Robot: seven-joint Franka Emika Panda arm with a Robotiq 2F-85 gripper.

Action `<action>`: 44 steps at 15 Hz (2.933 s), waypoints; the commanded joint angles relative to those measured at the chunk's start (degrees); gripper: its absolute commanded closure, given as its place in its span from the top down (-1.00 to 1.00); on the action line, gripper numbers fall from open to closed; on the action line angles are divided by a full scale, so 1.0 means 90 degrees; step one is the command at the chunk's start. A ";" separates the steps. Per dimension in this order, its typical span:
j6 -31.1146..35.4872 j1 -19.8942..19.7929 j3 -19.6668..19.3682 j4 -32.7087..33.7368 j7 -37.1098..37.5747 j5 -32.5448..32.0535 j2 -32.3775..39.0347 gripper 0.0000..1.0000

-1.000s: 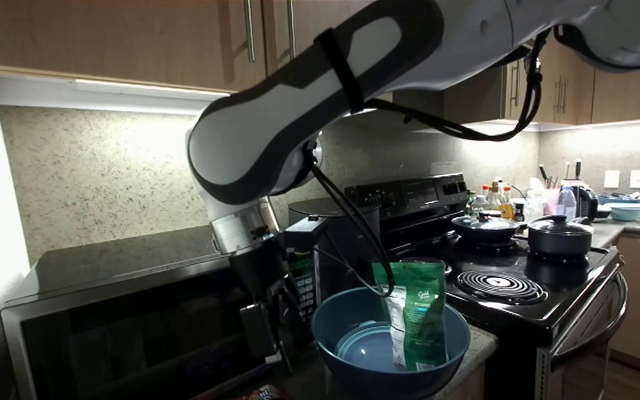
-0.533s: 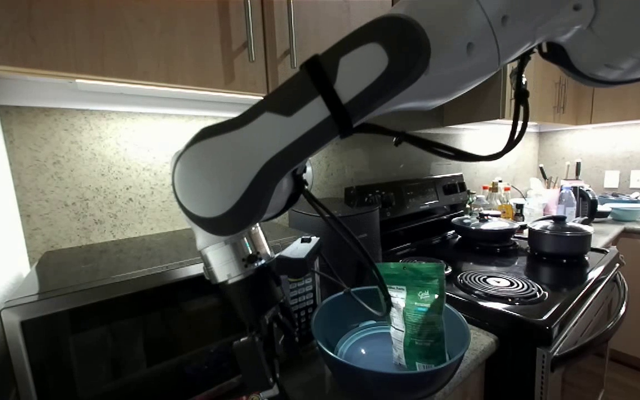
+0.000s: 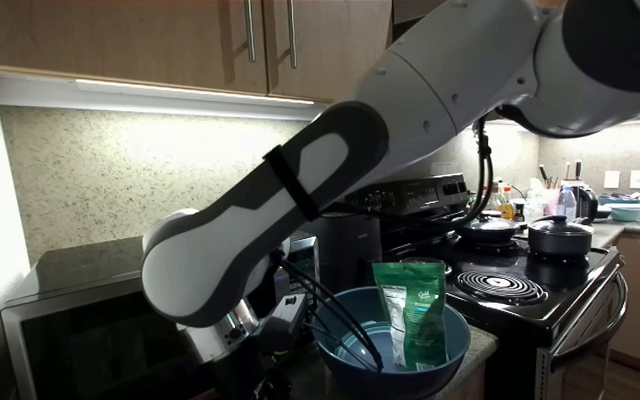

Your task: Pick up the three sachets from the countertop and put them in the blue dish.

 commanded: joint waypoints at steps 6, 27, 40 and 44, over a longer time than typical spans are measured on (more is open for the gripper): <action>-0.0088 0.0195 -0.0160 0.0727 -0.0098 -0.0406 0.0628 1.00; -0.0428 0.0615 -0.0494 0.1952 -0.0088 -0.0954 0.1563 -0.04; -0.1193 0.0522 -0.0487 0.1538 0.0115 -0.0723 0.0175 -0.89; -0.1420 0.0532 -0.0548 0.1324 0.0367 -0.0744 -0.0527 -0.86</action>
